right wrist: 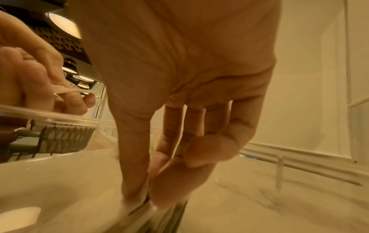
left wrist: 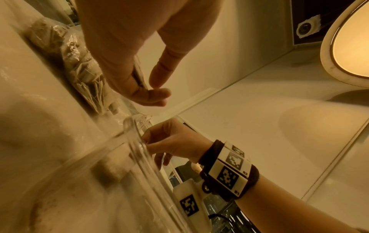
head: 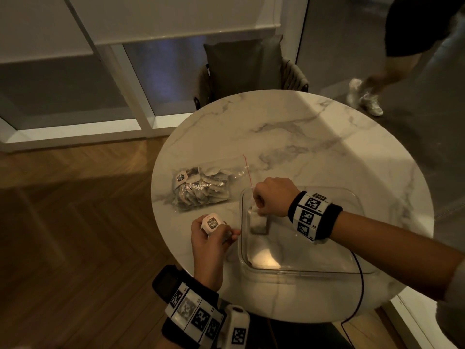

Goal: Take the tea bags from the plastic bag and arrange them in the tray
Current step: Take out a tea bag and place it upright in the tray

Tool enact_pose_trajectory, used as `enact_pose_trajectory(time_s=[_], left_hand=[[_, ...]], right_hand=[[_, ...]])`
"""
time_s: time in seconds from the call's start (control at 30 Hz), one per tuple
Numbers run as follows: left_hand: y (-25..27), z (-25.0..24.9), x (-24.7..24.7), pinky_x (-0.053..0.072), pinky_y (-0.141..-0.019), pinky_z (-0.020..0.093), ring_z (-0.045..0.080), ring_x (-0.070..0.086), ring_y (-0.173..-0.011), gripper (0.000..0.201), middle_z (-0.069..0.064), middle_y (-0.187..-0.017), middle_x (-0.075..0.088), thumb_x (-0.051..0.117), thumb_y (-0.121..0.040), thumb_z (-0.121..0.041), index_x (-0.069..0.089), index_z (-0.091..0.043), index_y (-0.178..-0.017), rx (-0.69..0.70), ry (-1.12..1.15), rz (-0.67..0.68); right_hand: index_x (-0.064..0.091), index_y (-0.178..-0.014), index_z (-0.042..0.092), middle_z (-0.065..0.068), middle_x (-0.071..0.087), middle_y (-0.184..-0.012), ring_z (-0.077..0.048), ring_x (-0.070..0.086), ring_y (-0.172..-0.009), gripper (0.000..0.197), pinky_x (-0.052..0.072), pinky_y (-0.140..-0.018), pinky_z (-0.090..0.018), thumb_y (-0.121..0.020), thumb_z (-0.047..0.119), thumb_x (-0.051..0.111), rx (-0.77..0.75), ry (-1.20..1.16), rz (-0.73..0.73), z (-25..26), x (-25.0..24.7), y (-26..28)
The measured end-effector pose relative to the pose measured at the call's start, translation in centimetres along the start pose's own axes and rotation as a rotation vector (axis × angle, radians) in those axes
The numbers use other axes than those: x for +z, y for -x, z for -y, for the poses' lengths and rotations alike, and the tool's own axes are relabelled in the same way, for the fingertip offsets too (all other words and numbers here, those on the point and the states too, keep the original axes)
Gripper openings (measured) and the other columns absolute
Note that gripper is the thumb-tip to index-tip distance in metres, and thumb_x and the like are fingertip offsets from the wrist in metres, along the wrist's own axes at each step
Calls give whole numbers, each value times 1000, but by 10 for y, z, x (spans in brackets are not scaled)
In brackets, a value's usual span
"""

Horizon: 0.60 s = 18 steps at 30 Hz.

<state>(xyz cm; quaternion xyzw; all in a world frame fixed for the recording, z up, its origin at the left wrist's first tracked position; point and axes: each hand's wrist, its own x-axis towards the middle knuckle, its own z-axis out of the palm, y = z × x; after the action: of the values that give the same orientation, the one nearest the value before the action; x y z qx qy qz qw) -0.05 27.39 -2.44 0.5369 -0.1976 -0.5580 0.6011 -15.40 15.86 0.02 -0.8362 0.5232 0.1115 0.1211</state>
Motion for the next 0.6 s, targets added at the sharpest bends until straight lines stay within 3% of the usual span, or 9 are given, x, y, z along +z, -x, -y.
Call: enact_pose_trajectory(time_s=[0.2, 0.37, 0.5, 0.6], left_hand=[[2, 0, 1, 59, -61, 26, 30, 70, -71, 28, 13, -85, 59, 48, -91, 13, 47, -5, -112, -8, 33, 29], [-1, -2, 1, 62, -70, 38, 31, 71, -68, 29, 18, -79, 59, 29, -94, 13, 50, -1, -106, -38, 12, 181], [0, -8, 4, 61, -73, 35, 42, 72, -79, 24, 23, -81, 67, 37, -98, 8, 57, 7, -109, -62, -104, 374], [1, -11, 7, 60, -81, 38, 46, 70, -87, 23, 32, -92, 70, 47, -98, 0, 63, 12, -108, -84, -186, 490]], right_hand=[[67, -87, 23, 2, 67, -93, -21, 63, -86, 13, 39, -65, -29, -79, 30, 75, 2, -29, -28, -3, 1, 2], [69, -83, 26, 12, 56, -74, -13, 60, -76, 16, 41, -63, -28, -77, 38, 77, 8, -162, -94, -10, -13, 12], [74, -87, 18, 2, 69, -68, -10, 62, -47, 17, 53, -55, -25, -83, 35, 76, -60, -663, -132, -8, -26, 30], [76, -97, 18, -2, 71, -79, -15, 63, -51, 25, 49, -49, -23, -82, 38, 75, -136, -915, -111, -3, -29, 44]])
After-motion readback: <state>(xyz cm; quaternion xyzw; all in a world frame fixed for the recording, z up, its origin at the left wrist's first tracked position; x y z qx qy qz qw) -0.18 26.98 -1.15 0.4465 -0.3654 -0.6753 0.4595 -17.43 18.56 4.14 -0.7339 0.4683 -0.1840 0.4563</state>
